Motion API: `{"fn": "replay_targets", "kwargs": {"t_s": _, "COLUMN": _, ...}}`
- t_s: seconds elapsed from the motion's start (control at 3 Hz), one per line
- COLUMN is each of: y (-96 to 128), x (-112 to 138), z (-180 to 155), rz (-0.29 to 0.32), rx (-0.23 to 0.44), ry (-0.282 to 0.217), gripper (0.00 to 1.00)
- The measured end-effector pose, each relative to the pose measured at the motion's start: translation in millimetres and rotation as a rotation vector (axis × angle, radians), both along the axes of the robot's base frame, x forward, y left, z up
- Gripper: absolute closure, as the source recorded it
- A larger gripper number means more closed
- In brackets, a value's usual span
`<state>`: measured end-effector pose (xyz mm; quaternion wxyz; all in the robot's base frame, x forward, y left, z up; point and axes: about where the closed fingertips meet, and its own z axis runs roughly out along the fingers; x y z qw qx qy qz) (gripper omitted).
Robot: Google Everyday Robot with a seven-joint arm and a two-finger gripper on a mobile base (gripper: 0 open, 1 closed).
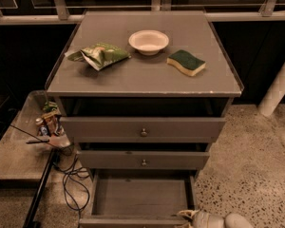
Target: Open bottom drawer
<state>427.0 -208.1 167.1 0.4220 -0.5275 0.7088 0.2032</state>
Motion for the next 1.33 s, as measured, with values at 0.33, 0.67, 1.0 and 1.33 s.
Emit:
{"fn": "replay_targets", "kwargs": {"t_s": 0.33, "y": 0.1, "x": 0.0, "z": 0.0, "rz": 0.000, "rx": 0.000, "ry": 0.000, "gripper": 0.34}}
{"fn": "replay_targets", "kwargs": {"t_s": 0.67, "y": 0.1, "x": 0.0, "z": 0.0, "rz": 0.000, "rx": 0.000, "ry": 0.000, "gripper": 0.13}}
{"fn": "replay_targets", "kwargs": {"t_s": 1.0, "y": 0.1, "x": 0.0, "z": 0.0, "rz": 0.000, "rx": 0.000, "ry": 0.000, "gripper": 0.00}}
{"fn": "replay_targets", "kwargs": {"t_s": 1.33, "y": 0.2, "x": 0.0, "z": 0.0, "rz": 0.000, "rx": 0.000, "ry": 0.000, "gripper": 0.00}}
